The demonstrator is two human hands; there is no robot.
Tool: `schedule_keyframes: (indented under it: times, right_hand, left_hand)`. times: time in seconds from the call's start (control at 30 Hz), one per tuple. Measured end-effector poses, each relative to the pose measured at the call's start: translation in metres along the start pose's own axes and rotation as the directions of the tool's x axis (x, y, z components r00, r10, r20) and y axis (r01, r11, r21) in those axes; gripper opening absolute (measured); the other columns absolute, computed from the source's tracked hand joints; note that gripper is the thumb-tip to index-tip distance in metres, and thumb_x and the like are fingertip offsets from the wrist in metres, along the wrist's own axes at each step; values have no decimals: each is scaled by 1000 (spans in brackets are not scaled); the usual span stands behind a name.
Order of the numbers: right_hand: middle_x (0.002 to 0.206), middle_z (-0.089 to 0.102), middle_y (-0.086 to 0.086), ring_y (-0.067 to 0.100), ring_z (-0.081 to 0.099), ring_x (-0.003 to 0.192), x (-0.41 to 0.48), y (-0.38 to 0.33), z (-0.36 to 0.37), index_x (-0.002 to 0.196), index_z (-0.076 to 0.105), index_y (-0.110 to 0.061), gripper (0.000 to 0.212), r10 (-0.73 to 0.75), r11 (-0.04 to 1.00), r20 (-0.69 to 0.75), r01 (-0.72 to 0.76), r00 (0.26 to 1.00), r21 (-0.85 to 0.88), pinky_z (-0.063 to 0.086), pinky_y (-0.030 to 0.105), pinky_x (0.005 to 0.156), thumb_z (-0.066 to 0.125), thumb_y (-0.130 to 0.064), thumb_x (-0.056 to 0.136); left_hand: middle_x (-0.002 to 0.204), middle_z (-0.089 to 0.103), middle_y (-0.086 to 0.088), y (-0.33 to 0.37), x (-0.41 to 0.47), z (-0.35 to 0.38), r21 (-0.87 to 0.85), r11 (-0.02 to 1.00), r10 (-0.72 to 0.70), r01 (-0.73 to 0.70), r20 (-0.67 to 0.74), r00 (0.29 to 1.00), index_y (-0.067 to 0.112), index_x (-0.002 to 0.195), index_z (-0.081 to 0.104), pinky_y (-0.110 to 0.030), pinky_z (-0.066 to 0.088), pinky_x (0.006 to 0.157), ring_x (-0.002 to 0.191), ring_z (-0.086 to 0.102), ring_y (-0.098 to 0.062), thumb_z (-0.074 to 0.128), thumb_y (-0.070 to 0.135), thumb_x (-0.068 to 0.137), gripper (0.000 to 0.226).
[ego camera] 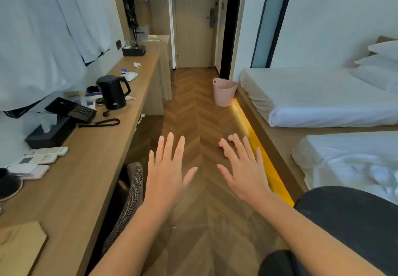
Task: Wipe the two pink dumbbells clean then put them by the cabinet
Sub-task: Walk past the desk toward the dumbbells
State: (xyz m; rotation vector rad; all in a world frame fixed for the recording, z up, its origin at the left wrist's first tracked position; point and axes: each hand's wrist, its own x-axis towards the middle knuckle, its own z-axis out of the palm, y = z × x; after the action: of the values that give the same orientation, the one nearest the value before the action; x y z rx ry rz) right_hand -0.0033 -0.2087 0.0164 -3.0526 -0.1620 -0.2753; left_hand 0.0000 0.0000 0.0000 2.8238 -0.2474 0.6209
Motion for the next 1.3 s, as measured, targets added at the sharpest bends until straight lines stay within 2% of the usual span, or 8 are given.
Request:
schedule_keyframes:
  times: [0.13, 0.33, 0.53, 0.87, 1.07, 1.17, 1.23, 1.3]
  right_hand:
    - [168, -5, -3, 27, -4, 155, 14, 6, 18, 157, 0, -41, 69, 5, 1000, -3, -5, 1000, 13, 7, 55, 123, 27, -64, 98]
    - [168, -7, -1, 27, -5, 154, 57, 21, 47, 156, -6, -42, 72, -2, 1000, -3, 2, 1000, 22, 8, 56, 123, 26, -66, 97]
    - [168, -10, -1, 29, -10, 153, 133, 54, 87, 153, -14, -43, 79, 0, 1000, 57, 0, 998, -3, 2, 60, 120, 23, -75, 91]
    - [168, 0, 1, 33, -9, 153, 286, 101, 129, 156, -2, -41, 77, -114, 992, 122, 120, 986, -38, -10, 57, 112, 16, -78, 90]
    - [168, -5, 1, 28, -25, 142, 362, 111, 158, 154, -10, -42, 76, -103, 993, 155, 111, 982, -43, -14, 55, 110, 10, -77, 90]
    - [168, 0, 2, 32, -12, 150, 398, 110, 173, 155, -4, -42, 76, -92, 994, 168, 102, 981, -50, -9, 57, 114, 8, -77, 89]
    - [167, 14, 4, 37, 9, 152, 426, 107, 182, 156, 10, -40, 77, -97, 992, 152, 108, 984, -68, 5, 60, 117, 11, -75, 88]
    - [165, 20, 6, 39, 17, 151, 464, 103, 196, 156, 17, -37, 76, -104, 988, 162, 121, 981, -101, 13, 62, 116, 21, -75, 91]
  left_hand:
    - [167, 4, -5, -7, 13, 15, 16, 1000, 20, -21, 64, 998, 27, 158, 7, -43, 0, 115, 151, -10, -22, 49, 65, 91, 88]
    - [167, -6, -6, -18, 46, 47, 83, 997, -13, 1, 152, 988, 28, 157, -8, -49, 4, 119, 152, -12, -28, 48, 74, 85, 102]
    - [167, -7, -8, -26, 114, 94, 118, 992, -64, 41, 202, 977, 27, 157, -10, -53, 5, 120, 152, -11, -31, 44, 78, 83, 105]
    - [167, -8, -6, -34, 243, 160, 131, 976, -202, 173, 255, 946, 28, 156, -12, -51, 1, 118, 151, -12, -29, 11, 85, 70, 106]
    - [167, -10, -5, -51, 300, 197, 118, 973, -227, 200, 298, 927, 28, 156, -13, -50, -1, 119, 151, -14, -28, 5, 86, 67, 108]
    - [167, -11, -5, -69, 334, 219, 127, 974, -218, 187, 314, 924, 28, 155, -15, -49, -2, 118, 151, -14, -28, 6, 86, 69, 106]
    - [167, -9, -5, -84, 361, 236, 119, 976, -211, 183, 309, 927, 28, 156, -13, -50, 0, 119, 152, -12, -28, 6, 86, 70, 106]
    - [167, -9, -6, -103, 394, 257, 109, 977, -210, 184, 325, 922, 28, 156, -12, -51, 2, 120, 152, -11, -29, 6, 85, 70, 106]
